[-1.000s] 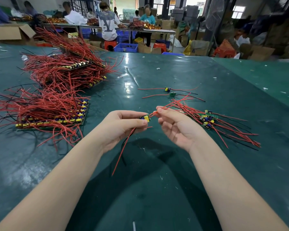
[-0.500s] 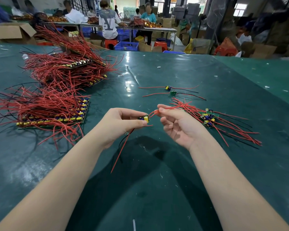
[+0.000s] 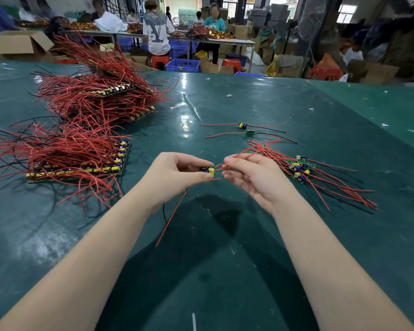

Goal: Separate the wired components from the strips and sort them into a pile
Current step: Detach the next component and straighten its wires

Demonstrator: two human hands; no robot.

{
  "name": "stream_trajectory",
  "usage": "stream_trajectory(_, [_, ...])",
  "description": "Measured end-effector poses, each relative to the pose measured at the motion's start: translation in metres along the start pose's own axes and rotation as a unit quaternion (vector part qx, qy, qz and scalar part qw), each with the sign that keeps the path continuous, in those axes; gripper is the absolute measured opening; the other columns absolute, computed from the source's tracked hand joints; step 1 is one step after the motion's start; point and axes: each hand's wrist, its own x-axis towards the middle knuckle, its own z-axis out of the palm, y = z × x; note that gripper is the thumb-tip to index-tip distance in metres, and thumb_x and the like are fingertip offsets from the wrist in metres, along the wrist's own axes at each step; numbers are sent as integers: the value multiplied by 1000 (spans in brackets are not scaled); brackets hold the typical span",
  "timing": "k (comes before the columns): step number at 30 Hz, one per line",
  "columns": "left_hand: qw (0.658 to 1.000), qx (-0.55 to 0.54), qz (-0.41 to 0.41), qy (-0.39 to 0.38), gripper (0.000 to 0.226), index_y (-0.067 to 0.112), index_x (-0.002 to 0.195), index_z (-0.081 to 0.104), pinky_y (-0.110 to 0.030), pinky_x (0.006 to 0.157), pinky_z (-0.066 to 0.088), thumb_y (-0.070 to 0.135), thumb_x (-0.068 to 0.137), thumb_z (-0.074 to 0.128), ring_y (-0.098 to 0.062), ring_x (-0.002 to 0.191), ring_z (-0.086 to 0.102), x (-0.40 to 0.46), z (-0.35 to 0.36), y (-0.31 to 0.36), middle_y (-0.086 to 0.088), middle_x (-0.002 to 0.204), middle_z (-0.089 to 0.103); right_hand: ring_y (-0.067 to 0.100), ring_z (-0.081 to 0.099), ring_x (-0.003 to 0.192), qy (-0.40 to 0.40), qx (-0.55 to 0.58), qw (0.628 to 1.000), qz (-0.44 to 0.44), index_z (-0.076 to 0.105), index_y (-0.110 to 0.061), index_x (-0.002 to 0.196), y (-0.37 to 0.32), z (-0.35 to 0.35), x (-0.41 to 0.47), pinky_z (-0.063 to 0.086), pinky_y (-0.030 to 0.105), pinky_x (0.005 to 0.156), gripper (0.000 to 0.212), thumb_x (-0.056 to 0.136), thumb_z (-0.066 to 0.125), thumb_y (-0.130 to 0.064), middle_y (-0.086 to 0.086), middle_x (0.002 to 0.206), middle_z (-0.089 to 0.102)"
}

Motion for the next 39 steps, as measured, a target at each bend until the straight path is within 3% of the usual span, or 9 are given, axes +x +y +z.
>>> stream_trajectory(5, [1000, -5, -4, 3, 18, 25, 88, 77, -11, 65, 46, 12, 76, 79, 0, 68, 61, 1, -1, 0, 2, 78, 75, 13, 67, 56, -13, -22, 1000, -4, 65, 5, 78, -4, -6, 0, 55, 17, 60, 8, 84, 63, 10, 4, 55, 66])
stream_trajectory(8, [995, -97, -32, -16, 19, 15, 94, 75, -21, 79, 56, 4, 79, 74, -12, 80, 69, 1, 0, 0, -5, 85, 75, 13, 69, 59, 0, 32, 999, -18, 66, 4, 76, -3, -3, 1, 54, 15, 59, 10, 84, 63, 10, 6, 62, 69])
stream_trajectory(13, [977, -198, -74, -25, 18, 6, 94, 73, -20, 72, 56, -3, 80, 68, -17, 77, 71, 2, -3, 2, -9, 85, 75, 16, 70, 61, 12, 164, 986, 12, 65, 3, 77, -7, -3, 1, 55, 16, 56, 13, 89, 60, 4, 10, 67, 70])
stream_trajectory(20, [976, -198, -83, -45, 19, 4, 96, 73, -20, 74, 56, -4, 80, 68, -17, 79, 72, 3, -3, 2, -10, 86, 75, 12, 69, 58, 72, 274, 958, 36, 65, 1, 85, -12, -10, 4, 53, 14, 51, 6, 89, 65, -4, 8, 71, 73])
stream_trajectory(24, [972, -207, -100, -52, 16, 5, 92, 75, -22, 72, 57, -3, 81, 67, -18, 77, 72, 3, -4, 1, -11, 84, 74, 9, 68, 57, 71, 249, 964, 56, 69, 0, 82, -13, -13, 3, 52, 13, 49, 6, 84, 70, -6, 6, 73, 73])
stream_trajectory(29, [959, -250, -122, -60, 24, -3, 106, 67, -17, 69, 55, -8, 83, 62, -20, 82, 72, 4, -5, 1, -15, 93, 74, 10, 68, 59, 96, 178, 979, -12, 69, -1, 83, -12, -15, 6, 53, 14, 54, 8, 88, 67, -7, 3, 72, 73])
stream_trajectory(31, [961, -228, -148, -60, 16, -2, 101, 68, -14, 65, 54, -1, 85, 64, -16, 78, 72, 3, -5, 1, -15, 93, 74, 9, 68, 59, 105, 175, 979, -28, 72, -3, 77, -13, -16, 7, 53, 14, 55, 13, 88, 68, -9, 3, 70, 72])
stream_trajectory(35, [966, -150, -200, -71, 16, 7, 85, 76, -11, 54, 50, 21, 87, 68, -2, 57, 62, 3, -6, 2, 0, 75, 72, 7, 66, 57, 116, 166, 978, -55, 77, -10, 59, -15, -20, 8, 51, 12, 54, 30, 88, 68, -12, 1, 65, 70])
stream_trajectory(39, [962, -167, -205, -74, 19, 10, 85, 78, -8, 48, 45, 22, 90, 64, -1, 51, 52, 3, -5, 3, 8, 63, 60, 6, 64, 56, 101, 130, 984, -73, 77, -11, 70, -17, -21, 7, 51, 13, 54, 23, 90, 67, -16, 0, 66, 69])
